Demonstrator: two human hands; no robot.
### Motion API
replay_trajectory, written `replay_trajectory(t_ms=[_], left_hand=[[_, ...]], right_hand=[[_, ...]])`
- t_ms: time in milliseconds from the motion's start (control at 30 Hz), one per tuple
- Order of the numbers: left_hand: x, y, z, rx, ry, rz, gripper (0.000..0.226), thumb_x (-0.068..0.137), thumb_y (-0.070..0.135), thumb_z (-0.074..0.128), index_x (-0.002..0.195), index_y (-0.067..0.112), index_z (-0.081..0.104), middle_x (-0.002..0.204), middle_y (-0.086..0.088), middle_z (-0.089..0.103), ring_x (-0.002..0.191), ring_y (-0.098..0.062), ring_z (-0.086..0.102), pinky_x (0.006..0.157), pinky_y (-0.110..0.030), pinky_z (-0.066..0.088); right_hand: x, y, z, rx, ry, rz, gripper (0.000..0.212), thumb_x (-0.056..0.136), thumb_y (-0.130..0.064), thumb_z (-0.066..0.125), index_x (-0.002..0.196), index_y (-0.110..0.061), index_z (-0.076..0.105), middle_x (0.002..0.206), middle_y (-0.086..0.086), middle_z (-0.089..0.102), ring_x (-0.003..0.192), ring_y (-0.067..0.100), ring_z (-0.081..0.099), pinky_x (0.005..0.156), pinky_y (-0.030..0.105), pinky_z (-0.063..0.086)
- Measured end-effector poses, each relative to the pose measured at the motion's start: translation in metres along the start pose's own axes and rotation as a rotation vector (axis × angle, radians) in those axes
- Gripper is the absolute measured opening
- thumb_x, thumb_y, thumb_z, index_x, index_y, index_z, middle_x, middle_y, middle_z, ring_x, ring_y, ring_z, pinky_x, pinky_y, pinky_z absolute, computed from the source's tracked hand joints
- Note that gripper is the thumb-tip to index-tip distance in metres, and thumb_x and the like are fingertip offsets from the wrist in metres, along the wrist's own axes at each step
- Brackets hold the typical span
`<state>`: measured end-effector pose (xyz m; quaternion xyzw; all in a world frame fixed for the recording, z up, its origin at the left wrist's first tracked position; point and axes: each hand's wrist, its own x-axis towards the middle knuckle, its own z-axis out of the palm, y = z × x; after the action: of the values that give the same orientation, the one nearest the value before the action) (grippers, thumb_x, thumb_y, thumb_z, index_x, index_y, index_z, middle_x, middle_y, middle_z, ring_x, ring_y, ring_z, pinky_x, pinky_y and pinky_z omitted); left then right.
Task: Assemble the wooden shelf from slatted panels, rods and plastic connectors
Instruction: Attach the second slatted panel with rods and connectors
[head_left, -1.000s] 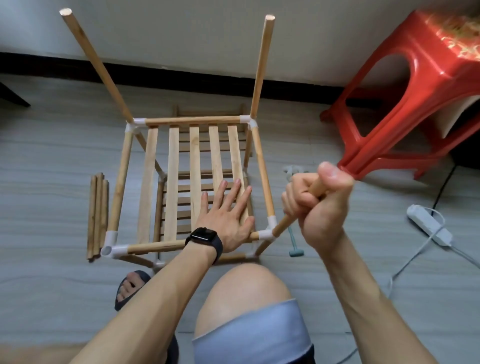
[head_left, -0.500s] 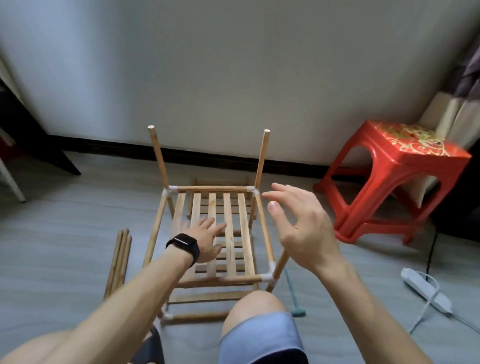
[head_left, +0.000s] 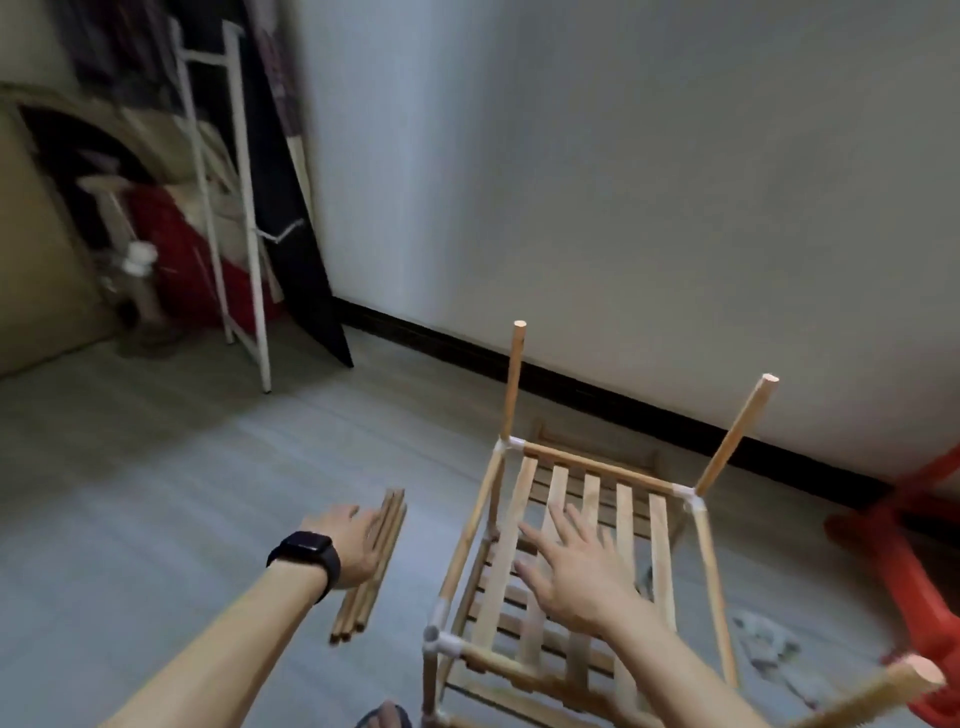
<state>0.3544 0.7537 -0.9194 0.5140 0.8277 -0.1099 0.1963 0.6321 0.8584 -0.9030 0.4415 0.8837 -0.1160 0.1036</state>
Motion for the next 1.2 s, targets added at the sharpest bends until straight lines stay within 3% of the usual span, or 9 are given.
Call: replay_trajectory(t_ms=[133,333,533,700,933,1067,1200], left_hand=[[0.017,-0.022,0.063,-0.063,-0.161,-0.084,0.066,0.100,0.047,0.042,0.158,0.029,0.018,0.165,-0.007,0.016,0.150,-0.027,0.022,0.120,-0.046,0.025],[0.048,-0.014,0.128,-0.125,-0.245,-0.075,0.062,0.097,0.043,0.044,0.154,0.024,0.029,0.161,-0.004,0.028,0.142,-0.029,0.036,0.114,-0.044,0.035],[0.092,-0.001,0.176,-0.147,-0.297,-0.082,0.059,0.100,0.038,0.040,0.156,0.026,0.027,0.164,-0.004,0.021,0.147,-0.027,0.027,0.115,-0.044,0.033],[0.120,0.004,0.199,-0.143,-0.230,-0.122,0.046,0.101,0.028,0.038,0.146,0.021,0.039,0.151,-0.011,0.037,0.134,-0.032,0.043,0.104,-0.043,0.044],[0.125,0.013,0.211,-0.123,-0.078,-0.224,0.036,0.100,0.014,0.038,0.135,0.015,0.043,0.123,-0.011,0.059,0.114,-0.031,0.058,0.089,-0.037,0.049],[0.120,0.018,0.213,-0.346,-0.207,-0.343,0.065,0.091,0.024,0.056,0.147,0.014,0.024,0.116,-0.010,0.064,0.102,-0.030,0.063,0.080,-0.037,0.053],[0.109,0.011,0.192,-1.120,-0.493,-0.312,0.054,0.083,0.021,0.065,0.135,0.021,0.049,0.087,-0.002,0.070,0.071,-0.017,0.064,0.071,-0.030,0.049]], right_hand=[[0.031,-0.002,0.031,0.003,0.012,0.001,0.064,0.094,-0.075,0.010,0.153,-0.054,-0.006,0.164,-0.004,-0.023,0.148,0.019,-0.028,0.122,0.053,-0.010],[0.045,-0.006,0.062,-0.021,0.060,0.033,0.057,0.092,-0.076,-0.001,0.142,-0.061,-0.025,0.162,-0.007,-0.026,0.145,0.016,-0.033,0.121,0.051,-0.014],[0.048,-0.006,0.066,0.017,0.096,0.019,0.066,0.088,-0.078,-0.003,0.149,-0.056,-0.018,0.166,-0.010,-0.010,0.150,0.015,-0.026,0.123,0.051,-0.010],[0.052,-0.003,0.071,0.046,0.124,0.021,0.066,0.091,-0.079,0.004,0.151,-0.056,-0.010,0.167,-0.011,0.005,0.151,0.014,-0.020,0.123,0.053,-0.006],[0.051,-0.005,0.069,0.093,0.147,0.006,0.071,0.088,-0.079,0.004,0.154,-0.052,0.000,0.165,-0.009,0.019,0.153,0.014,-0.013,0.124,0.054,-0.002],[0.052,-0.005,0.072,0.105,0.163,0.009,0.070,0.090,-0.078,0.008,0.154,-0.052,0.005,0.162,-0.008,0.027,0.154,0.015,-0.008,0.124,0.054,0.001],[0.051,-0.005,0.072,0.106,0.171,0.006,0.069,0.090,-0.077,0.009,0.154,-0.052,0.006,0.160,-0.008,0.032,0.154,0.016,-0.006,0.124,0.053,0.000]])
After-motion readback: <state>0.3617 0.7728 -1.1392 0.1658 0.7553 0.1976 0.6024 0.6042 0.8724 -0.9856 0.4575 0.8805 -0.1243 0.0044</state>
